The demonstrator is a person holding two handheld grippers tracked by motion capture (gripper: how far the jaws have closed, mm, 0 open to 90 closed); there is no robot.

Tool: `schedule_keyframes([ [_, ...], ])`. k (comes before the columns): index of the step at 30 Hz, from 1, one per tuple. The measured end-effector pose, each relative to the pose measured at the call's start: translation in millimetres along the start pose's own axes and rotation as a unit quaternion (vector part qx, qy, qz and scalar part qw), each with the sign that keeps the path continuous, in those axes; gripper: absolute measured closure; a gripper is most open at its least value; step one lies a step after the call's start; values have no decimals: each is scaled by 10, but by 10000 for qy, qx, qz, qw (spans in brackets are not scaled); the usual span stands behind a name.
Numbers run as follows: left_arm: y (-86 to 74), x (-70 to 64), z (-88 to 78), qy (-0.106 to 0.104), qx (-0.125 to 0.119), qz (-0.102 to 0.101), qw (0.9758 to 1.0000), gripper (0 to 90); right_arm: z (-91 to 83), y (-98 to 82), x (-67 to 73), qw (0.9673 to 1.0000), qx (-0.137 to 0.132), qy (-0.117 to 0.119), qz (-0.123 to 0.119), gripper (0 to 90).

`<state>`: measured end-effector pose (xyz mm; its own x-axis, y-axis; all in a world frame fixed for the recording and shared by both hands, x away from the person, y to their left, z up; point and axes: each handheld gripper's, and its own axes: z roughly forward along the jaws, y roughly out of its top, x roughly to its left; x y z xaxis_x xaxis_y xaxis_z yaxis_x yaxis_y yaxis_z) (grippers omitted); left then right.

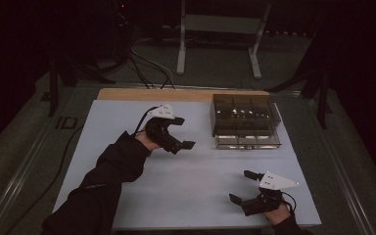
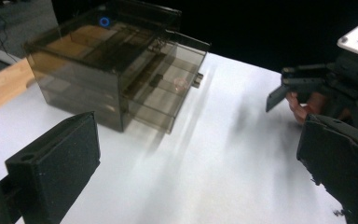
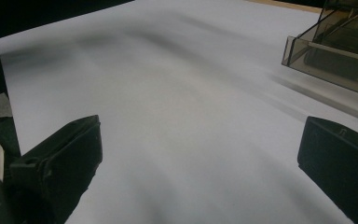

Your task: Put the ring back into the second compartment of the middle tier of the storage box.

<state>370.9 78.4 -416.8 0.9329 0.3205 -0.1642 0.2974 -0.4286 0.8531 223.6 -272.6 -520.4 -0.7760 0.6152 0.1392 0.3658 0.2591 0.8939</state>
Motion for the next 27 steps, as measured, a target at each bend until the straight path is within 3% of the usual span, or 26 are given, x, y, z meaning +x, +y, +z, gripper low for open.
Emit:
schedule_keyframes([
  [27,-984,-270,-446,276,72,-336,9990,8,5,4,4,10000,9,-5,-16,0],
])
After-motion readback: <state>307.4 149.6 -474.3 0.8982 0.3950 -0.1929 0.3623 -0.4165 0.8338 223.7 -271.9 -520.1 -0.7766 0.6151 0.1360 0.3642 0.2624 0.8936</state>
